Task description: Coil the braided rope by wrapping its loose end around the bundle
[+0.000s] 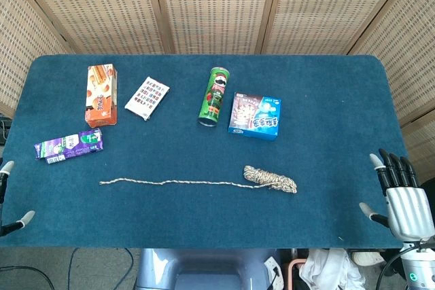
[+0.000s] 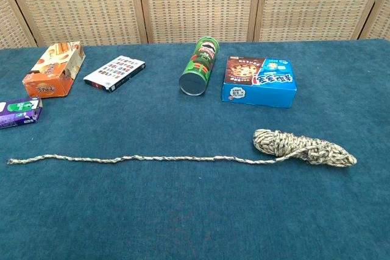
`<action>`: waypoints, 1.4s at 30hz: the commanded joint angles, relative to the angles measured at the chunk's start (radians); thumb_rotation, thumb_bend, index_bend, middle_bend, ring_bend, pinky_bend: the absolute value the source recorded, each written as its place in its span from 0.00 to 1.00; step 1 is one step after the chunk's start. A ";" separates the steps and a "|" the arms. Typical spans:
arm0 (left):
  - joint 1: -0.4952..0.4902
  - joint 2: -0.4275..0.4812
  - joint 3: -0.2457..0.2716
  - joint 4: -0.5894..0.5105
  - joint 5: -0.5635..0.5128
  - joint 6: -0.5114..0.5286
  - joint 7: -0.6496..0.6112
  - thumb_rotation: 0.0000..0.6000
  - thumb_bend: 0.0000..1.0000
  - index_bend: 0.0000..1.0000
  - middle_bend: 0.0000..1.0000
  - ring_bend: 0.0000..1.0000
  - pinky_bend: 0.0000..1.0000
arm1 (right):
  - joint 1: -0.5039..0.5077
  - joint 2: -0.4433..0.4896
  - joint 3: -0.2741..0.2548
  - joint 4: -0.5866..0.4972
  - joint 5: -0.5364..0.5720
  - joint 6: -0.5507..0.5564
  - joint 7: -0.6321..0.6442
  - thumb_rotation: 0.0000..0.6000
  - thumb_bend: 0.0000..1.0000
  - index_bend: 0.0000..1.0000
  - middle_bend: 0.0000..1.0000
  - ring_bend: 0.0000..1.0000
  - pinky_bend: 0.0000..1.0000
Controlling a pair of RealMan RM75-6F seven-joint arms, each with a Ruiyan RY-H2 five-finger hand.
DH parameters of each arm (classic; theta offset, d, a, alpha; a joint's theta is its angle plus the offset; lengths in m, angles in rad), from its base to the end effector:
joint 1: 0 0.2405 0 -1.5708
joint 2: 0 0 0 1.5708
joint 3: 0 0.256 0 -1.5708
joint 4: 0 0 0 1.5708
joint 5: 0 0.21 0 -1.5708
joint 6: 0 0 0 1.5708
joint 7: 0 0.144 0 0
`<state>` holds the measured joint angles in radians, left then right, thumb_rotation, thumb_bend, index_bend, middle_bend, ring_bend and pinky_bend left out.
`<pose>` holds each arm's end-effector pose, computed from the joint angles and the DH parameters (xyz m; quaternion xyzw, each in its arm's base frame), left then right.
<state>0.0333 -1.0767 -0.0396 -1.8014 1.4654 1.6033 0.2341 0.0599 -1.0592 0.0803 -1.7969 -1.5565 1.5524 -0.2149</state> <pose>-0.2956 0.1413 0.1727 -0.5585 -0.3761 -0.3444 0.6543 -0.2690 -0.1766 0.1730 0.6044 -0.3263 0.3954 0.6098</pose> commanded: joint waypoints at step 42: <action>-0.047 -0.051 -0.039 0.029 -0.122 -0.072 0.086 1.00 0.06 0.00 0.00 0.00 0.00 | 0.393 -0.533 0.073 0.326 0.366 -0.495 -0.236 1.00 0.00 0.30 0.34 0.18 0.46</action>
<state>-0.0138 -1.1280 -0.0783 -1.7727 1.3435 1.5312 0.3197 0.4513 -1.5878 0.1538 -1.4743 -1.1942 1.0534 -0.4468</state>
